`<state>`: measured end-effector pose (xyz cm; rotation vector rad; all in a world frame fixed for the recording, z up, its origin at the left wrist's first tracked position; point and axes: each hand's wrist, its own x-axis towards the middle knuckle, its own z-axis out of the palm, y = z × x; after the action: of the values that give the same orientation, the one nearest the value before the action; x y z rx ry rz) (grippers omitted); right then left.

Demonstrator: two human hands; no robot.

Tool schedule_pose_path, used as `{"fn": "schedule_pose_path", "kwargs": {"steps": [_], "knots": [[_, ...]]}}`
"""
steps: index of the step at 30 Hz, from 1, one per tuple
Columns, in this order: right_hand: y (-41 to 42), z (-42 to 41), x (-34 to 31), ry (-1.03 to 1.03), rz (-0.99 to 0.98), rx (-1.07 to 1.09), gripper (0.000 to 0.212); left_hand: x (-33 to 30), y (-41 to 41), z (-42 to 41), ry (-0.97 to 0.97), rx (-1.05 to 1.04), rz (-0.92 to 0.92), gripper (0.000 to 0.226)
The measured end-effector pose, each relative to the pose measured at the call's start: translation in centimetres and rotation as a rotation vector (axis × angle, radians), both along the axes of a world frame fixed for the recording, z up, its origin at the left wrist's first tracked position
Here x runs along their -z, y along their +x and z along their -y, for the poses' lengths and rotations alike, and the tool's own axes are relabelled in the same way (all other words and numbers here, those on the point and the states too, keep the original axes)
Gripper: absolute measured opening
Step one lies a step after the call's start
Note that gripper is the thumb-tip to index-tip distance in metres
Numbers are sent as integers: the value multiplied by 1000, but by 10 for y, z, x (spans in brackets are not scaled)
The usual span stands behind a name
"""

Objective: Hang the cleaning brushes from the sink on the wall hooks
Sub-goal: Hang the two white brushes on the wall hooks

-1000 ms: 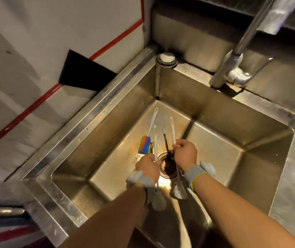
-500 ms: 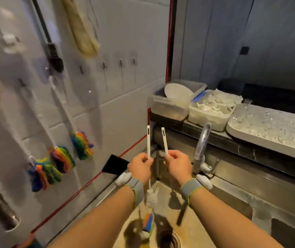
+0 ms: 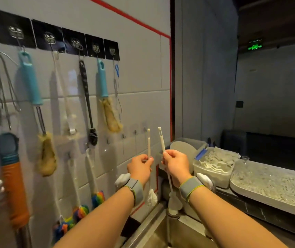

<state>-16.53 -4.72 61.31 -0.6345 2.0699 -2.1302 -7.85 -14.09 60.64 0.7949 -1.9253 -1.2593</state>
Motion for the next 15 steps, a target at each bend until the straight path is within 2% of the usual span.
{"fn": "schedule_pose_path", "kwargs": {"steps": [10, 15], "knots": [[-28, 57, 26, 30, 69, -6, 12, 29, -23, 38, 29, -93, 60, 15], [-54, 89, 33, 28, 33, 11, 14, 27, -52, 66, -50, -122, 95, 18]]}}
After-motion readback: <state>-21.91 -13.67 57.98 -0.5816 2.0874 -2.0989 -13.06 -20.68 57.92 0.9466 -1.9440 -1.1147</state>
